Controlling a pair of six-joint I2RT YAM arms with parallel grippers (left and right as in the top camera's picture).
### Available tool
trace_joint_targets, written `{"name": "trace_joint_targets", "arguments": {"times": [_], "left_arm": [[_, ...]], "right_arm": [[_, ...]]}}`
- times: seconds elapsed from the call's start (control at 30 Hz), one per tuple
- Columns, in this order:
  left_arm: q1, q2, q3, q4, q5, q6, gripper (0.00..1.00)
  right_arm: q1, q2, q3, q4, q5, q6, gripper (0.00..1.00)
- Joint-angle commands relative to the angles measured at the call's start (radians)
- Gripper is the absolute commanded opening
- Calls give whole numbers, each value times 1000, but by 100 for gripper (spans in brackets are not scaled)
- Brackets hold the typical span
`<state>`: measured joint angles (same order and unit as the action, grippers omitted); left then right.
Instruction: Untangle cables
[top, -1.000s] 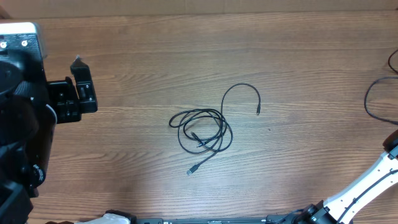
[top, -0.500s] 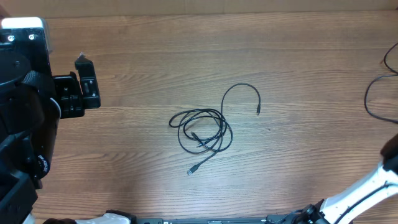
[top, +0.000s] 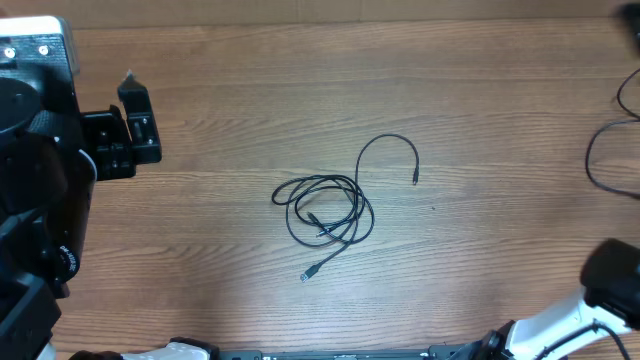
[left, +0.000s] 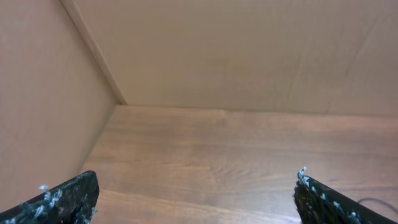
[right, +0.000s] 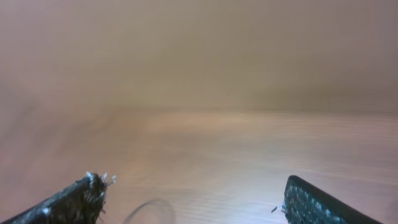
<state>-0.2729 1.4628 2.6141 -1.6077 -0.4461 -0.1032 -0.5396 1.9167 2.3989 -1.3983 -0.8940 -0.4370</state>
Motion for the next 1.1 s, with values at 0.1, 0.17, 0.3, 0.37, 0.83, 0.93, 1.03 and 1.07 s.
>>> {"name": "trace_joint_targets", "arguments": {"times": [0.1,0.17,0.3,0.37,0.83,0.93,1.03,1.07], "left_arm": [[4,4,8,39,3,-59,100],[4,7,8,38,2,-59,100],[4,18,8,30,16,-58,100],[4,25,8,21,36,-58,100],[4,93,8,-3,48,-58,100],[4,107,8,-3,47,-58,100],[4,123,8,-4,48,-58,100],[4,127,8,-6,48,-58,100]], "right_arm": [[360,8,-4,-209,-17,-354,91],[477,8,-4,-218,49,-352,100],[684,19,-9,-230,179,-352,100],[759,31,-23,-229,227,-349,100],[958,91,-382,-118,360,-314,100],[963,67,-249,-88,382,-287,100],[963,49,-32,-13,412,-221,100],[962,47,47,27,434,-186,100]]}}
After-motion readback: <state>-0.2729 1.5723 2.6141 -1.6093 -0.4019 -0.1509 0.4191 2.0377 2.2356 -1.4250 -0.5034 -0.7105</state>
